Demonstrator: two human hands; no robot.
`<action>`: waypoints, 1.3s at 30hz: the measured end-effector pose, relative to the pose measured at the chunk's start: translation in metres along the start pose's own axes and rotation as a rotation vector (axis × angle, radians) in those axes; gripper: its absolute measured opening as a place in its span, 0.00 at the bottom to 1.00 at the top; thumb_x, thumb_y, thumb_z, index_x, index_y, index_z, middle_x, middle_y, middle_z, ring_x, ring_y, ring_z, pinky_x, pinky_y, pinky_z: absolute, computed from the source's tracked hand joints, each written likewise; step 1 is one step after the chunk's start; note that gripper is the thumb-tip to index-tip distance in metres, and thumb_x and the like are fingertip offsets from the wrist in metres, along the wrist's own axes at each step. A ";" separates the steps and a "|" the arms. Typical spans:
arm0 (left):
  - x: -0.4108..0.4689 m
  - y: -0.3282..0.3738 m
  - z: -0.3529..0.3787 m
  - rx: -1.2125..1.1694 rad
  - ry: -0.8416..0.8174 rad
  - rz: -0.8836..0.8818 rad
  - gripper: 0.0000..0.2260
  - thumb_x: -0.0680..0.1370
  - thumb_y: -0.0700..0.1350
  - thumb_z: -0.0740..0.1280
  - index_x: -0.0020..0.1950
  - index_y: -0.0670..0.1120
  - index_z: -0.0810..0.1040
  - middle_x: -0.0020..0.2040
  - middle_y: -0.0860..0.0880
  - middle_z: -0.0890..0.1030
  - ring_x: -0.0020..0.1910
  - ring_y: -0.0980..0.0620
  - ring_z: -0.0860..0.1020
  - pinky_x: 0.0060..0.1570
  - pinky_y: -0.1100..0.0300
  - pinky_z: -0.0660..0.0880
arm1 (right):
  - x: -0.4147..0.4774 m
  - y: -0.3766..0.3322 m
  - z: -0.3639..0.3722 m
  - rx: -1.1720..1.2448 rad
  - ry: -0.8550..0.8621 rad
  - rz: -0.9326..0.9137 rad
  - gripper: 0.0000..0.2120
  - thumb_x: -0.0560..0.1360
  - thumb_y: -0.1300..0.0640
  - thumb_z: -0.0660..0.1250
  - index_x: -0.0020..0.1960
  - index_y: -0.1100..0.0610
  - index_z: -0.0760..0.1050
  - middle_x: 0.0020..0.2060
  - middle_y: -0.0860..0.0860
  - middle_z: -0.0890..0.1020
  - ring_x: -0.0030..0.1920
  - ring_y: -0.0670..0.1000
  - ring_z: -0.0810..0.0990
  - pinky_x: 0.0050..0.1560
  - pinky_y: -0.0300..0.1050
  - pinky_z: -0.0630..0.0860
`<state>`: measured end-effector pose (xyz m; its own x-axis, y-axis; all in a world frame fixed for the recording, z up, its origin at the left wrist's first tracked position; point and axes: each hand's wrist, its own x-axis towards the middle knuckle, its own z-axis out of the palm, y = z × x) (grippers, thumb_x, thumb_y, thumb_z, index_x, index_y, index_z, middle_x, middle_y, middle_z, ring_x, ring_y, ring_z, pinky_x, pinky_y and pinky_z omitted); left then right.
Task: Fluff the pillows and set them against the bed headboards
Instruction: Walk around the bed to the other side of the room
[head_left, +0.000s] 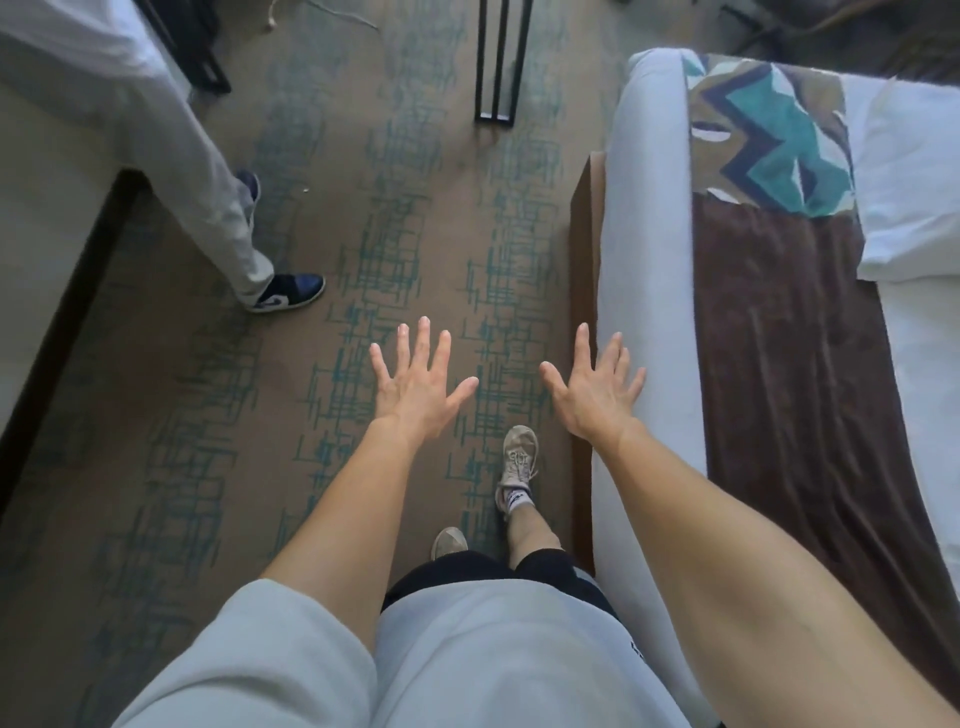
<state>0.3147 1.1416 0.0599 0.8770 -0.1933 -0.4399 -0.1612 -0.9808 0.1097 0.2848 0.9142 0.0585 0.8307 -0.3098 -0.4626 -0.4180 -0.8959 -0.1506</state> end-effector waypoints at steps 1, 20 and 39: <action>0.010 0.004 -0.003 0.009 0.003 0.001 0.36 0.82 0.68 0.45 0.83 0.50 0.41 0.82 0.46 0.36 0.81 0.42 0.35 0.75 0.33 0.36 | 0.007 0.000 -0.003 0.012 -0.002 0.000 0.38 0.81 0.31 0.44 0.82 0.48 0.35 0.81 0.63 0.39 0.81 0.63 0.40 0.76 0.67 0.37; 0.201 0.127 -0.109 0.031 0.079 0.036 0.36 0.81 0.69 0.45 0.83 0.50 0.42 0.83 0.47 0.37 0.81 0.44 0.36 0.76 0.33 0.37 | 0.199 0.044 -0.129 0.073 0.030 0.017 0.38 0.81 0.31 0.42 0.82 0.47 0.33 0.81 0.62 0.37 0.81 0.64 0.39 0.76 0.67 0.36; 0.402 0.149 -0.197 0.055 0.068 0.182 0.36 0.81 0.68 0.45 0.83 0.50 0.43 0.83 0.47 0.38 0.81 0.44 0.36 0.75 0.33 0.36 | 0.368 0.026 -0.210 0.040 0.038 0.173 0.38 0.79 0.29 0.39 0.80 0.46 0.29 0.80 0.63 0.34 0.80 0.65 0.35 0.75 0.68 0.35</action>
<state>0.7329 0.9223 0.0750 0.8594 -0.3673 -0.3558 -0.3428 -0.9301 0.1321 0.6573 0.7103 0.0679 0.7581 -0.4705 -0.4516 -0.5694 -0.8151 -0.1067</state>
